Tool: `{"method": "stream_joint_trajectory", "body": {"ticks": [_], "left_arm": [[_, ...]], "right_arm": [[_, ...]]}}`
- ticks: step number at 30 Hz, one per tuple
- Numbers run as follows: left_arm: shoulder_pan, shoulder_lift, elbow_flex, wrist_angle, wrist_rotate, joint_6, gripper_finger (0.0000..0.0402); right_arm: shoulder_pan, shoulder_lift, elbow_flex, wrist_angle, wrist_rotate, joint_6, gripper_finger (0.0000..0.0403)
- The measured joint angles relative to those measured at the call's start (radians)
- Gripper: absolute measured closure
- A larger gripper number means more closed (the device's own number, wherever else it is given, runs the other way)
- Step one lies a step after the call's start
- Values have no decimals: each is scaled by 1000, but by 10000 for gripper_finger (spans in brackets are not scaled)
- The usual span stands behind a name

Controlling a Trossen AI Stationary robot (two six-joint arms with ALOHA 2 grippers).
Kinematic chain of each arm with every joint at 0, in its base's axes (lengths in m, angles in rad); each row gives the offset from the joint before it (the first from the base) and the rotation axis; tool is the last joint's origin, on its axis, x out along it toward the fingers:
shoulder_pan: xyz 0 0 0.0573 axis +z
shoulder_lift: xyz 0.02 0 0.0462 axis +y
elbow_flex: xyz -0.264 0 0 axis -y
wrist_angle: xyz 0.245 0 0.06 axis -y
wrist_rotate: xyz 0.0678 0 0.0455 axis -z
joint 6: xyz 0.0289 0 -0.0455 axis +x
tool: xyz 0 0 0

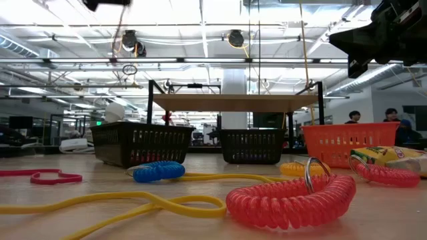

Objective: Pick & Place Office Desk Supplies
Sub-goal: Put the red rubber band into the left black bin

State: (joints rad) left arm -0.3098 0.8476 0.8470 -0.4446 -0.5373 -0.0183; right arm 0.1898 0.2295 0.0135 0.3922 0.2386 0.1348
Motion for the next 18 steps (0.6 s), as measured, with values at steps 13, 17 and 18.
{"method": "stream_joint_trajectory", "body": {"ticks": [13, 17, 18], "left_arm": [[156, 353, 29, -32, 315, 29, 401], [157, 433, 29, -26, 331, 32, 401], [160, 454, 29, -26, 331, 32, 401]], "right_arm": [[0, 6, 0, -11, -3, 10, 399], [0, 6, 0, -11, -3, 10, 399], [0, 6, 0, -11, -3, 10, 399]]}}
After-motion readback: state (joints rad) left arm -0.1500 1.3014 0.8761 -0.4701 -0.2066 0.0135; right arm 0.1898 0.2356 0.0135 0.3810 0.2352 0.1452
